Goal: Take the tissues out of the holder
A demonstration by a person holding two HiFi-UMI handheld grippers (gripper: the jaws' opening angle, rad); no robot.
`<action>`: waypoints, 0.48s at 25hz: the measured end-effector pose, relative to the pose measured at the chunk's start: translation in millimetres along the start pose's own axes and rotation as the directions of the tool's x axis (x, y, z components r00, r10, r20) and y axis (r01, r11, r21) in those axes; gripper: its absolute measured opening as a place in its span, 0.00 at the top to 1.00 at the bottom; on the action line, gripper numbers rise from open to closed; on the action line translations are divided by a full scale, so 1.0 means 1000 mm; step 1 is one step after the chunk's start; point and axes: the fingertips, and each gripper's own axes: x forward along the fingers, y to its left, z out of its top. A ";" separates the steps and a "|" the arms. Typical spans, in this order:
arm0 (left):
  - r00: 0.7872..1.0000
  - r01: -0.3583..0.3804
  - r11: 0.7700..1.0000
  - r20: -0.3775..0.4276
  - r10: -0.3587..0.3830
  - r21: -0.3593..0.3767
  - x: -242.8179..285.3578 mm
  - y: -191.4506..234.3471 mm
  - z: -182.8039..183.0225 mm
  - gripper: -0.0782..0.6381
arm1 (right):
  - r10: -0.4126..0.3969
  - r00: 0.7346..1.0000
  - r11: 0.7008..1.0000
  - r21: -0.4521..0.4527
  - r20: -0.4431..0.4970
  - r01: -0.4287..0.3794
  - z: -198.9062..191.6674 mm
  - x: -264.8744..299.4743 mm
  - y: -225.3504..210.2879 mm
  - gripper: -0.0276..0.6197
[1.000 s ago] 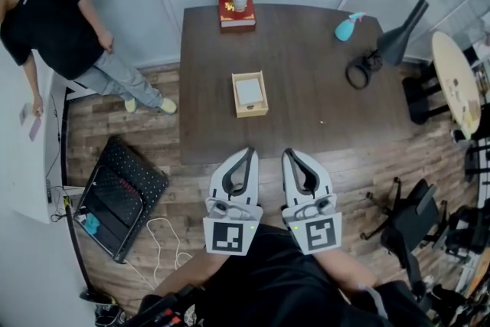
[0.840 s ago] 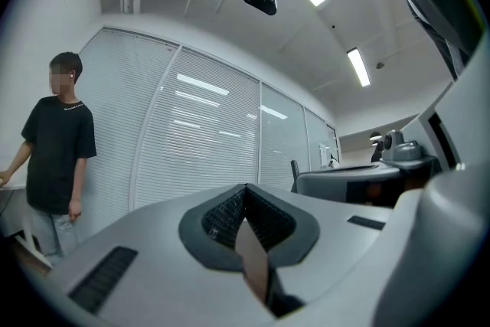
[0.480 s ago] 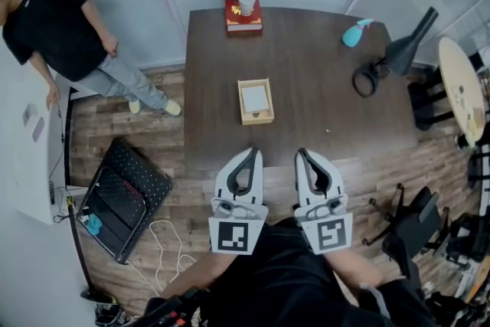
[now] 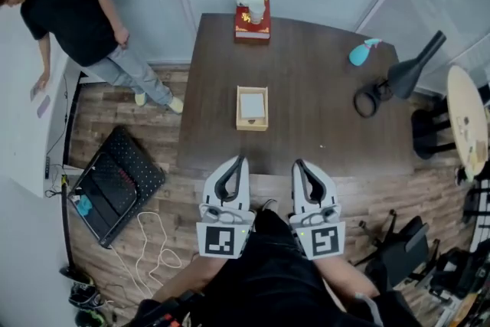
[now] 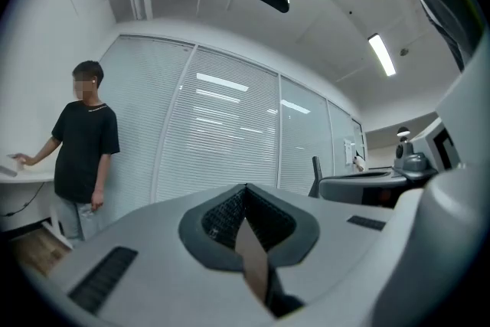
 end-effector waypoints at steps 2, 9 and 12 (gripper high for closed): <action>1.000 -0.023 1.000 0.005 0.023 -0.010 -0.001 -0.004 0.002 0.89 | 0.021 1.000 1.000 0.001 0.007 -0.021 0.004 0.000 -0.001 0.94; 0.996 -0.075 0.997 0.053 0.075 0.005 0.001 -0.015 0.014 0.89 | 0.096 0.995 0.995 -0.004 0.005 -0.096 0.009 0.007 -0.006 0.94; 0.992 -0.116 0.993 0.056 0.116 -0.009 -0.002 -0.011 0.013 0.89 | 0.118 0.993 0.993 -0.005 0.012 -0.118 0.010 0.006 -0.009 0.94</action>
